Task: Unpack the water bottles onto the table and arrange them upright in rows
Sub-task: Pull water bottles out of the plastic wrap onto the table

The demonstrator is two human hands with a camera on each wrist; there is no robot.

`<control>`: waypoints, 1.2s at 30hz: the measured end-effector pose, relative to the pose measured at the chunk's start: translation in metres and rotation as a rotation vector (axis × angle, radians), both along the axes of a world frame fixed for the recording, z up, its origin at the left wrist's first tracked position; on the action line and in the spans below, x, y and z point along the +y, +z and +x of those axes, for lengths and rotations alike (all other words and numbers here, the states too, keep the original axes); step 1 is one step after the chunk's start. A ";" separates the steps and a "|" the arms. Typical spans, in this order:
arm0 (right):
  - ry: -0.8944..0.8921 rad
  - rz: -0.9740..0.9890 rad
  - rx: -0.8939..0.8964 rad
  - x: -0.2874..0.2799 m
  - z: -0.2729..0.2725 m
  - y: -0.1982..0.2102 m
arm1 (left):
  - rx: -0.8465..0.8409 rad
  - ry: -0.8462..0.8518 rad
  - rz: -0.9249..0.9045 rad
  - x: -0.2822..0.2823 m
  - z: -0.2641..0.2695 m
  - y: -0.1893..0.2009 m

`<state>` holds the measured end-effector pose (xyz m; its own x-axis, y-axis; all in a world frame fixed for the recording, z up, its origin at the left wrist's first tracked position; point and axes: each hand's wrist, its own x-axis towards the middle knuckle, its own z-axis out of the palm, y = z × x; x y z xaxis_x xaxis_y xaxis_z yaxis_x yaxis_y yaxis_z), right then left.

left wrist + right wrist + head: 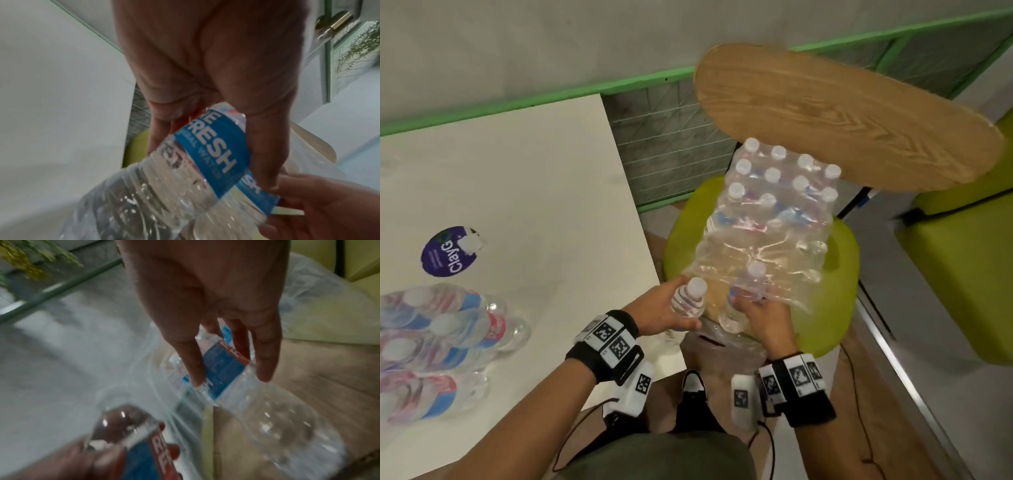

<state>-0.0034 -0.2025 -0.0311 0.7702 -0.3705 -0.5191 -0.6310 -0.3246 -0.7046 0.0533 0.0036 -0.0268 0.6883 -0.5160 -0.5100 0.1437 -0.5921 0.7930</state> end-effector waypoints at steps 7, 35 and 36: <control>0.464 0.188 0.096 0.041 -0.011 0.019 | -0.057 0.193 0.062 0.080 -0.025 0.006; 0.925 0.114 -0.212 0.351 0.089 0.010 | -0.505 0.930 0.383 0.243 -0.129 0.007; 0.927 0.116 -0.212 0.352 0.089 0.009 | -0.522 0.914 0.404 0.243 -0.129 0.008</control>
